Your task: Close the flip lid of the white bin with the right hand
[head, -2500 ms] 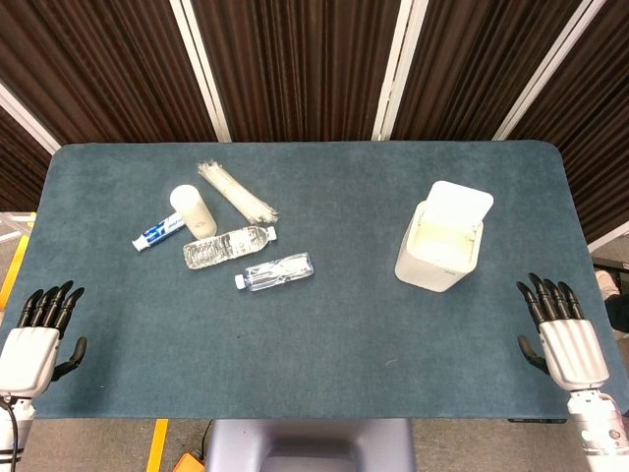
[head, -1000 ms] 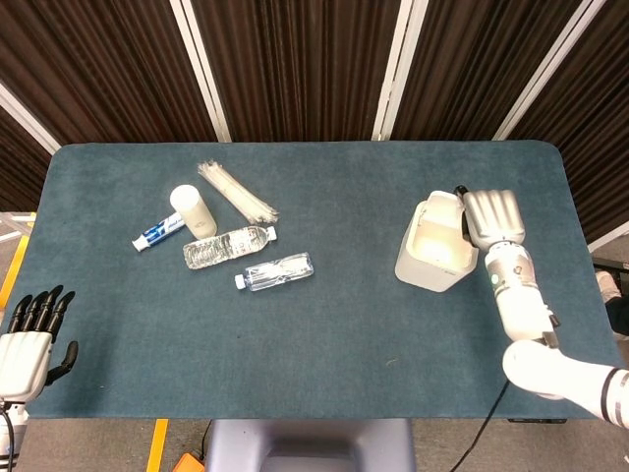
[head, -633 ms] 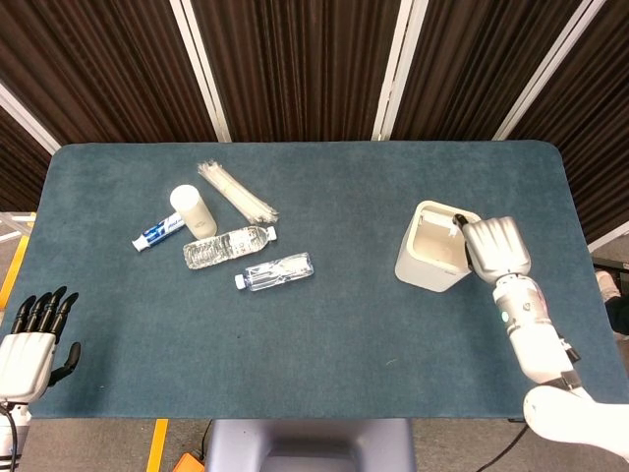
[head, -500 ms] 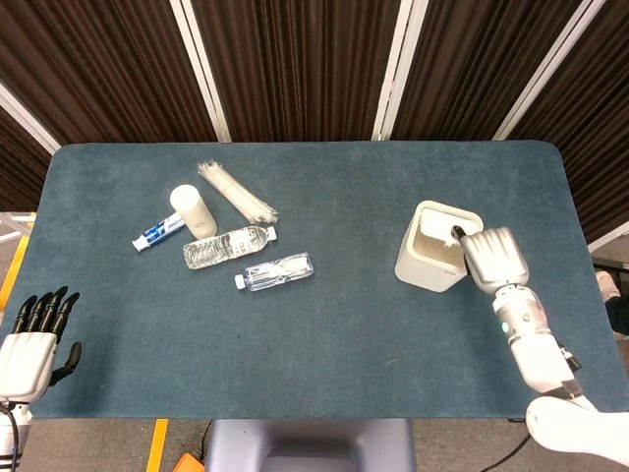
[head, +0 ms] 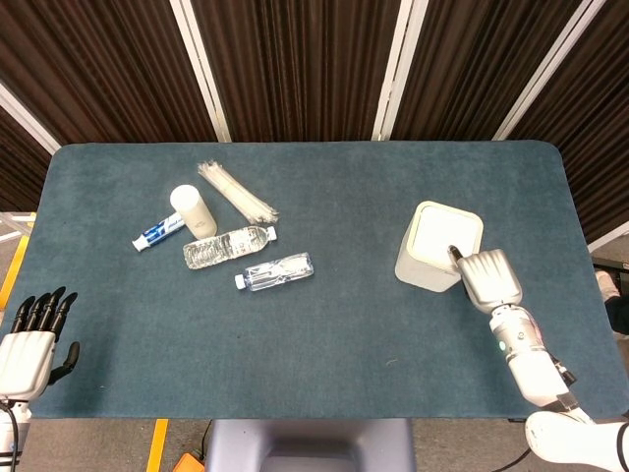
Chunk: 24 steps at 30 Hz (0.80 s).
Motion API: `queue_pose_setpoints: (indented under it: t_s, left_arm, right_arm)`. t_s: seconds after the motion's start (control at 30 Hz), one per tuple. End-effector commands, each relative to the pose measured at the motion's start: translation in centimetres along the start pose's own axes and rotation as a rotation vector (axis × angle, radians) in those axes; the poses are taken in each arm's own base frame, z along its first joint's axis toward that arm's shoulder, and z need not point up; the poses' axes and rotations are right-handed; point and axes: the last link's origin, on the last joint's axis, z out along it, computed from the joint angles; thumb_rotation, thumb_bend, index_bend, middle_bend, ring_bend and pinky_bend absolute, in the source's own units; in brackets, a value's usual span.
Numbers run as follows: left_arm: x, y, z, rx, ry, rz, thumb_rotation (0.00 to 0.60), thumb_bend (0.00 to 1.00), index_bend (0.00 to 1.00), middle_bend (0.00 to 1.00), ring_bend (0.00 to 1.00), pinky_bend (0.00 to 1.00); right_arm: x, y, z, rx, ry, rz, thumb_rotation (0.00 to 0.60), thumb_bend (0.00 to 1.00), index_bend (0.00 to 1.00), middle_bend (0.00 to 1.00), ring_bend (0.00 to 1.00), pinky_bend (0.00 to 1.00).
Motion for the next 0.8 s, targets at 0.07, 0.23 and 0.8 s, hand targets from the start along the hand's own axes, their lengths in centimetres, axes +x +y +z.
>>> queue_pose_setpoints:
  t_s: [0.07,0.23,0.8]
  left_arm:
    - [0.3,0.1,-0.1,-0.014,0.018,-0.006,0.600,0.48,0.00,0.00,0.00,0.04]
    - [0.4,0.4,-0.4,-0.036,0.034,-0.008,0.600,0.48,0.00,0.00,0.00,0.04]
    - [-0.3,1.2,-0.8,-0.065,0.017,0.026,0.600,0.48,0.00,0.00,0.00,0.04]
  right_arm:
    - [1.3,0.6,-1.4,-0.011,0.186,0.049,0.600,0.80,0.17,0.98,0.91,0.93]
    - [-1.1,2.7,-6.1,-0.009,0.343,0.129,0.600,0.65,0.00,0.32,0.28,0.39]
    - [-9.3,5.6,-11.6,-0.011,0.286,0.157,0.600,0.45,0.00,0.00,0.00,0.00]
